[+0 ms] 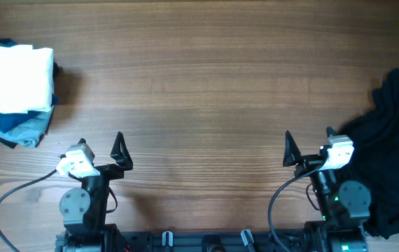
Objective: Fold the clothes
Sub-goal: 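Grasp the black T-shirt with the right gripper and drag it to table center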
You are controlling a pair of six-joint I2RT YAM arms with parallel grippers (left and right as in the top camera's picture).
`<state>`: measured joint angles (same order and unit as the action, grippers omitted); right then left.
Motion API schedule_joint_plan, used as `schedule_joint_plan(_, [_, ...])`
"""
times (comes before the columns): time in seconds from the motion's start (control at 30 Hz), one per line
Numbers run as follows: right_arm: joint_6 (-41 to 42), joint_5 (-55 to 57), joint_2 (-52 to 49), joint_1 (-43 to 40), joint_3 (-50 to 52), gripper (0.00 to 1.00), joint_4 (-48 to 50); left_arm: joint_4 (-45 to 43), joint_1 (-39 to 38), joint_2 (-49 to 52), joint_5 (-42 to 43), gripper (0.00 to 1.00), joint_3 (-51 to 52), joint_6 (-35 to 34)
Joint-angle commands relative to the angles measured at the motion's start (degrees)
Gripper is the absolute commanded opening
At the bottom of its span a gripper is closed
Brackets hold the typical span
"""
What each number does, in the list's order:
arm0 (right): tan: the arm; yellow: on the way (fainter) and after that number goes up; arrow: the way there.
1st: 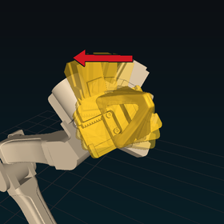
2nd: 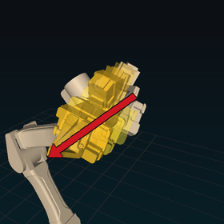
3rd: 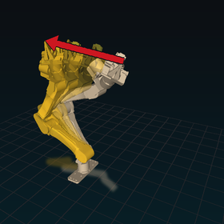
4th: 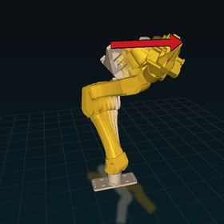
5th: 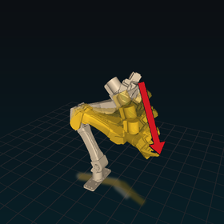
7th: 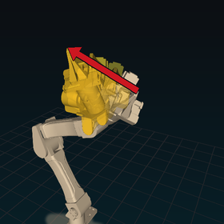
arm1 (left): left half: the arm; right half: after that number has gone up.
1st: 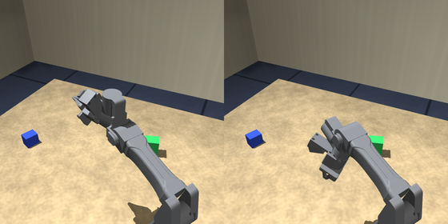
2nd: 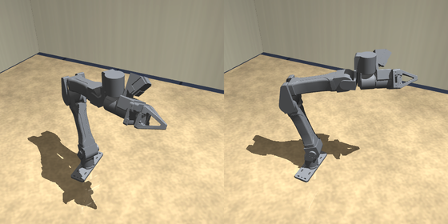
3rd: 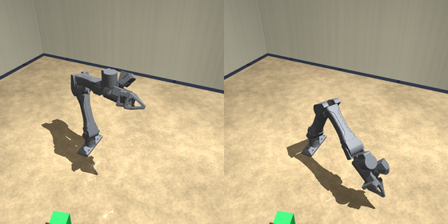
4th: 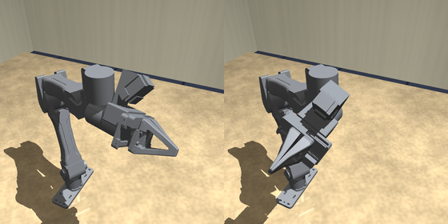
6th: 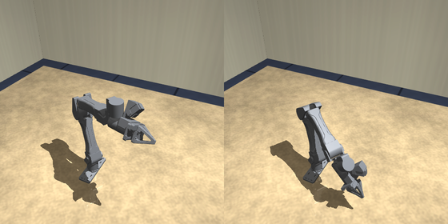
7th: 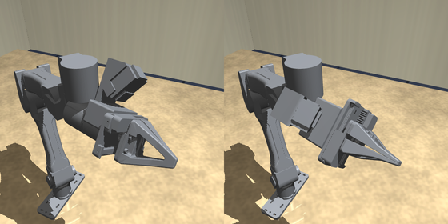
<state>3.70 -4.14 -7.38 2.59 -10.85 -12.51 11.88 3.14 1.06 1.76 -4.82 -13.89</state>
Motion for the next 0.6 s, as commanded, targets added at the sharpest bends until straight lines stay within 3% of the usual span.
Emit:
schedule_joint_plan(0.0, [2.62,3.28,-8.31,0.22,-9.55,1.00,-5.05,4.79,0.42,4.35,0.11,1.00,-9.20,-0.72])
schedule_joint_plan(0.13, [4.50,3.26,-27.45,-0.04,-22.84,1.00,-16.39,13.81,0.42,18.08,0.11,1.00,-22.67,-0.72])
schedule_joint_plan(0.3, [5.60,-1.27,-46.75,-0.11,-31.80,1.00,-22.01,24.24,0.42,35.76,0.85,1.00,-35.30,-0.74])
schedule_joint_plan(0.43, [25.33,12.83,-53.77,-6.36,-31.80,1.00,-29.22,24.24,0.42,38.82,5.92,1.00,-35.60,-0.72])
schedule_joint_plan(0.57, [27.45,14.71,-61.26,-16.83,-31.78,0.93,-32.70,24.22,0.42,38.91,5.92,1.00,-35.58,-0.74])
